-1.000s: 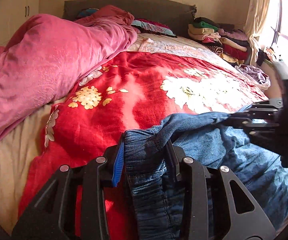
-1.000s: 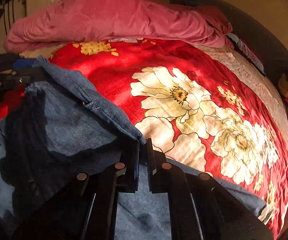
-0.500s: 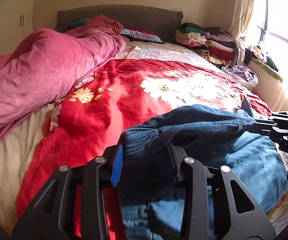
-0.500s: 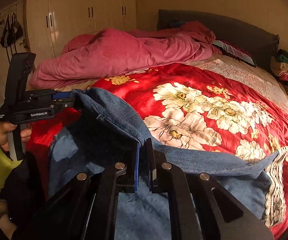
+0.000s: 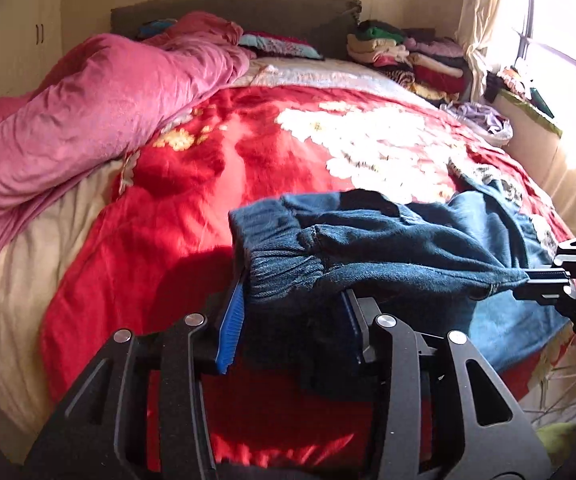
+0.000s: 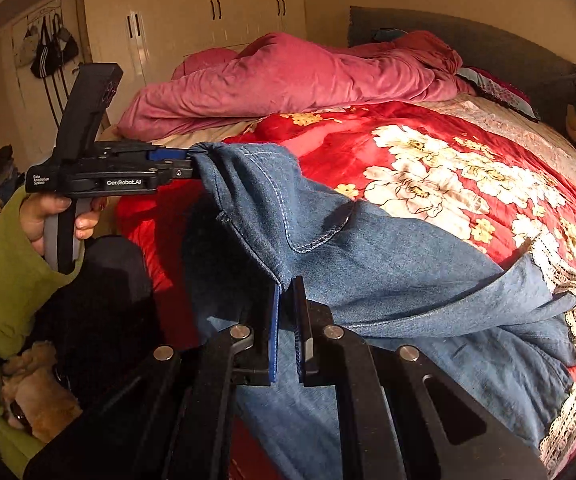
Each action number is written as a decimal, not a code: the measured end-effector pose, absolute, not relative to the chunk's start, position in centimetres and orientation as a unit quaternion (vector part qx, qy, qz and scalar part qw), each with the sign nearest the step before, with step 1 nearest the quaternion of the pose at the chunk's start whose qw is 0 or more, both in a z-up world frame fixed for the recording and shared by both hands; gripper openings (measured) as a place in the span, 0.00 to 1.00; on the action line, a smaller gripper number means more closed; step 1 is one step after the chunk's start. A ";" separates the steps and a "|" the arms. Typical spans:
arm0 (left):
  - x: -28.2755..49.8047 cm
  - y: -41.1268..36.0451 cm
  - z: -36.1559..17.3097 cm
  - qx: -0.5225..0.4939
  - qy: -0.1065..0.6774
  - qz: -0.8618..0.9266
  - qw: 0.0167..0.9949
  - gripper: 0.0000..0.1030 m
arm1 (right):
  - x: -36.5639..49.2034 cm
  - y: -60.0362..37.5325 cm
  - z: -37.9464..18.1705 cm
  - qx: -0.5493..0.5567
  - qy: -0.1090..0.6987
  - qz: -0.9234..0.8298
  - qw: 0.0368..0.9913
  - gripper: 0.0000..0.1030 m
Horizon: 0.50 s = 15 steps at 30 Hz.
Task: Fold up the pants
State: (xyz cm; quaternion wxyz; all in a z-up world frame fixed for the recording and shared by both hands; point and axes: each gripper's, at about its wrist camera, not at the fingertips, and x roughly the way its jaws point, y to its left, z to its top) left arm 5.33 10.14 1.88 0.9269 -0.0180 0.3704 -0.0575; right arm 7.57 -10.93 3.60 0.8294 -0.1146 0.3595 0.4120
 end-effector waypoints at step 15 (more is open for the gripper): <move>1.7 13.3 0.5 -0.059 0.416 -0.031 0.907 0.54 | 5.6 -9.3 0.2 -0.122 0.408 0.427 0.798 0.06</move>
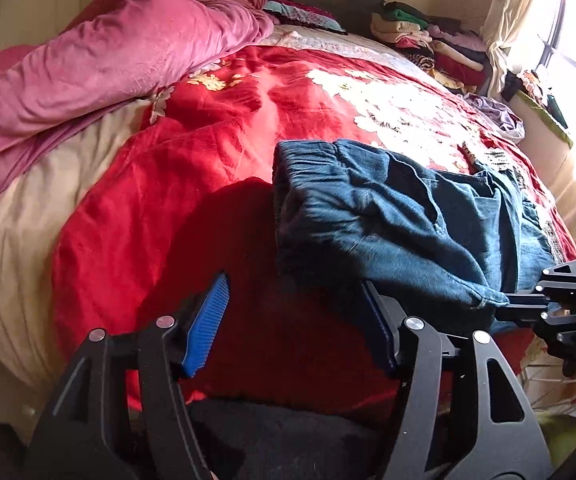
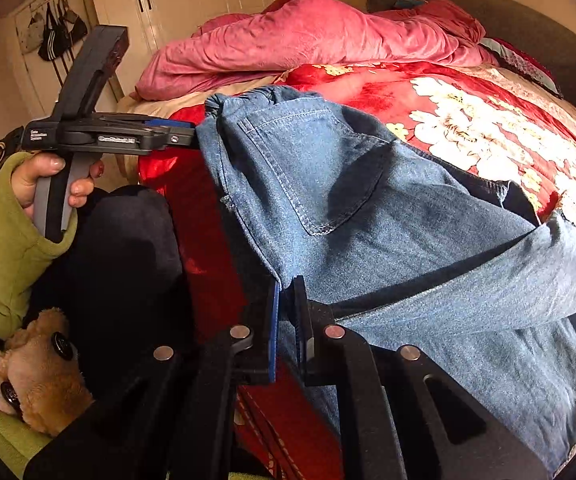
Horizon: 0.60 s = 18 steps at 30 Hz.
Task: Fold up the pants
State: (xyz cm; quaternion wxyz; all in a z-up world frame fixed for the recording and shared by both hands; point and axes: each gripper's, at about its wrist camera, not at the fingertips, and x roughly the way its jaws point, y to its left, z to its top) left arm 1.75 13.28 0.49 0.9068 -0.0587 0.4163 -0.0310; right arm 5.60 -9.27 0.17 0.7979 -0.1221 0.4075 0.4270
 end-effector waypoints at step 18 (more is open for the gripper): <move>5.2 5.2 -1.9 -0.009 0.446 -0.078 0.892 0.45 | 4.1 -10.7 0.1 -0.087 0.429 0.430 0.790 0.13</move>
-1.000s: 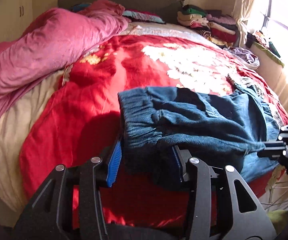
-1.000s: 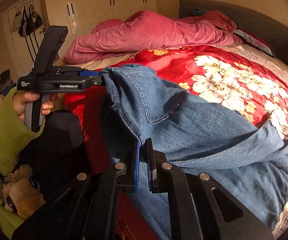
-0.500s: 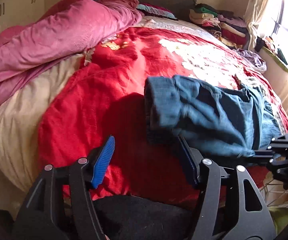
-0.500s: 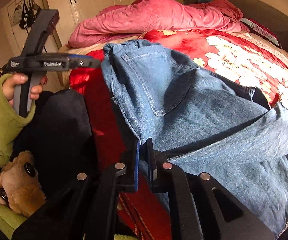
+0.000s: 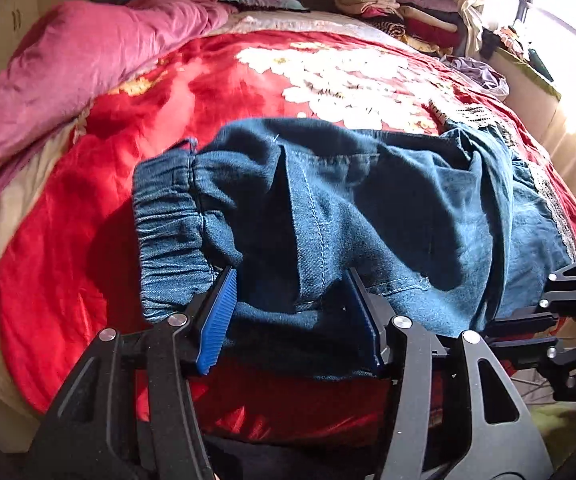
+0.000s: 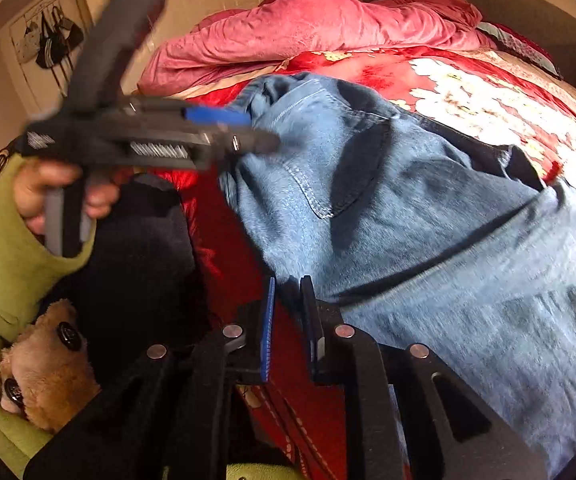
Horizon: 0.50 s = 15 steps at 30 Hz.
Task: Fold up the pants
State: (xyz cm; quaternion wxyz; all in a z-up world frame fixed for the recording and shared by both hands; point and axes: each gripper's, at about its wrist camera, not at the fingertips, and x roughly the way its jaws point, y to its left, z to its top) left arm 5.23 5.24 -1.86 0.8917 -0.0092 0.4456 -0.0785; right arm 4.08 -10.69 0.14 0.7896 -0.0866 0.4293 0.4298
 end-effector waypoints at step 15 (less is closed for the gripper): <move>4.7 5.2 -2.0 -0.009 0.438 -0.081 0.895 0.45 | 8.6 -8.6 -1.4 -0.105 0.469 0.324 0.815 0.35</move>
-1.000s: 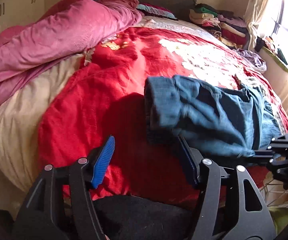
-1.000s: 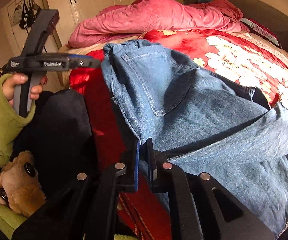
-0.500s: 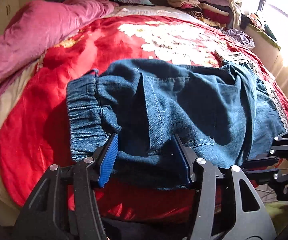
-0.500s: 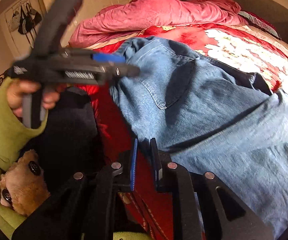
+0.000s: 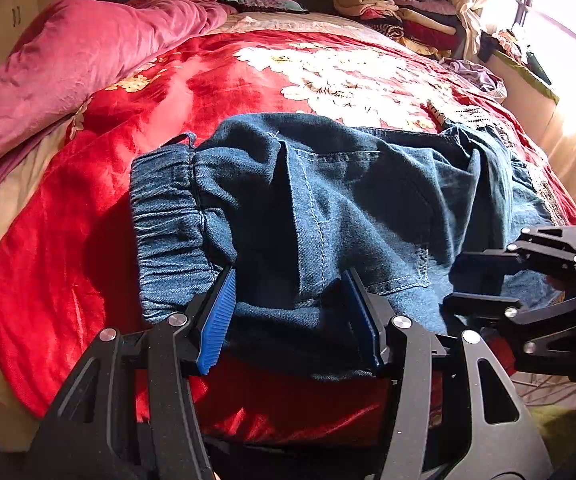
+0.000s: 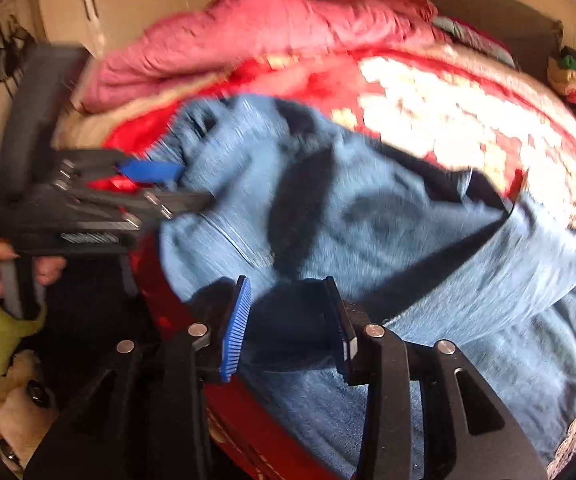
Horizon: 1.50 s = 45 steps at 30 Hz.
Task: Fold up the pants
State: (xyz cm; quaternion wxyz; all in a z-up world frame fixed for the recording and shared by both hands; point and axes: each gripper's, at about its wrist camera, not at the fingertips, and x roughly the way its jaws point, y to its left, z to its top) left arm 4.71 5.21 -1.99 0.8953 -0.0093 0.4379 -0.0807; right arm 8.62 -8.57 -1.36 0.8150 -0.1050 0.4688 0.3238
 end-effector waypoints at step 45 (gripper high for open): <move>8.1 -9.8 -2.5 -0.067 0.473 -0.303 0.825 0.06 | 28.8 -19.3 1.0 -0.082 0.465 0.097 0.876 0.63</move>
